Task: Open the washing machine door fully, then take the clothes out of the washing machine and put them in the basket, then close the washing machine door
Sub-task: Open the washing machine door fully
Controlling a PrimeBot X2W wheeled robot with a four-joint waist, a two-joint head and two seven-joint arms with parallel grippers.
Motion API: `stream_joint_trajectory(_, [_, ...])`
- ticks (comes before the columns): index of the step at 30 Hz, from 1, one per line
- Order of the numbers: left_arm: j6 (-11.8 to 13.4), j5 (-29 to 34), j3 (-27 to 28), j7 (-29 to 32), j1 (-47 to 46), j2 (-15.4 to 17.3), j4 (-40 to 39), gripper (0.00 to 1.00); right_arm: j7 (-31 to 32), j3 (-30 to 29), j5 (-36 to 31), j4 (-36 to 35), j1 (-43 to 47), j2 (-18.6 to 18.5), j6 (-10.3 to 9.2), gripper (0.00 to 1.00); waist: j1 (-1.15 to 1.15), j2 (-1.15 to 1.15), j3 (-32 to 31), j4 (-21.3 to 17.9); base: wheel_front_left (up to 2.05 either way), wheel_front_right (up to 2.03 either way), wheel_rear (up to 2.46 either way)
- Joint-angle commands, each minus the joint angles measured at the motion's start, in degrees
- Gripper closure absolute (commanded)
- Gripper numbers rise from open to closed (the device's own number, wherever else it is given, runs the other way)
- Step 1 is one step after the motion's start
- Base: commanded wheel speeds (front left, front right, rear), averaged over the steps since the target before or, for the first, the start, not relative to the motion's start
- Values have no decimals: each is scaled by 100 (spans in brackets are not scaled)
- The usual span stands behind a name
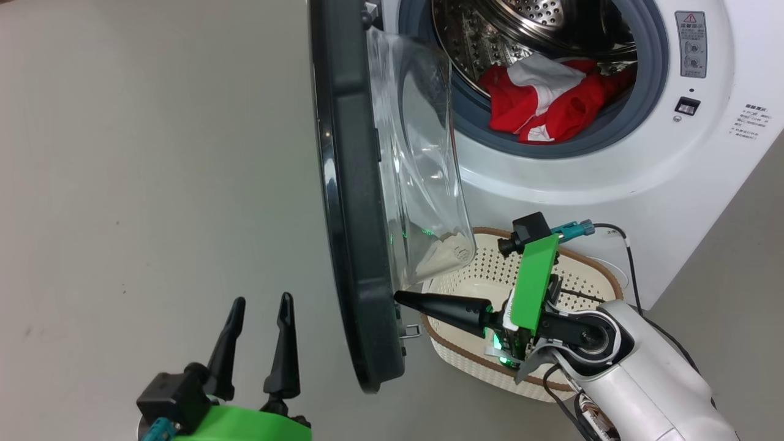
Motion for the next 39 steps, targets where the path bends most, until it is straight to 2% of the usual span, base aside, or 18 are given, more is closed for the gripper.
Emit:
stream_joint_trajectory(1, [17,-12,203,-28,-42,80,-161,0,-85,67,-48,-141,-148,133,39,100,0,0,3,-3,0,0,0])
stream_joint_trajectory(6, [-22,-17,185,-28,-75,80,-98,0,-431,57,-454,-208,-147,66,39,100,0,0,10,-8,0,0,0])
stream_joint_trajectory(11, [-25,-13,180,-28,-122,80,-53,0,-1211,137,-1232,-293,-96,-107,39,98,0,0,-1,-19,0,0,0])
stream_joint_trajectory(12, [-18,-39,193,-28,-140,80,-44,0,-1410,183,-1452,-321,-86,-169,39,83,0,0,-2,-22,0,0,0])
stream_joint_trajectory(13, [-17,-57,202,-28,-156,80,-30,0,-1611,224,-1647,-322,-63,-216,39,57,0,0,-7,-25,0,0,0])
stream_joint_trajectory(14, [-19,-69,208,-28,-167,80,-19,0,-1803,254,-1807,-333,-40,-246,39,55,0,0,-12,-28,0,0,0])
stream_joint_trajectory(18, [-15,61,231,-28,-181,80,-11,0,-2648,309,-2423,-256,20,-345,39,55,0,0,-57,-45,0,0,0])
stream_joint_trajectory(19, [-18,114,228,-28,-176,80,11,0,-2896,335,-2631,-222,27,-382,39,51,0,0,-74,-51,0,0,0])
stream_joint_trajectory(20, [-18,114,228,-28,-176,80,11,0,-2896,335,-2631,-222,27,-382,39,51,0,0,-74,-51,0,0,0])
stream_joint_trajectory(21, [-22,136,233,-28,-170,80,30,0,-3154,367,-2869,-173,28,-424,39,29,0,0,-90,-57,0,0,0])
stream_joint_trajectory(22, [-30,147,234,-28,-167,80,50,0,-3422,420,-3142,-132,22,-471,39,0,0,0,-99,-62,0,0,0])
stream_joint_trajectory(25, [-44,162,247,-28,-164,80,69,0,-4152,532,-3921,80,28,-544,39,0,0,0,-117,-98,0,0,0])
stream_joint_trajectory(31, [-31,245,308,-28,-106,80,-65,0,-5292,487,-5403,619,113,-465,39,0,0,0,-135,-182,0,0,0])
stream_joint_trajectory(36, [-34,322,375,-28,-49,80,-249,0,-5730,-148,-6773,927,245,-257,39,0,0,0,-144,-233,0,0,0])
stream_joint_trajectory(39, [-26,387,408,-28,-16,80,-338,0,-5764,-719,-7587,670,439,-105,39,0,0,0,-140,-257,0,0,0])
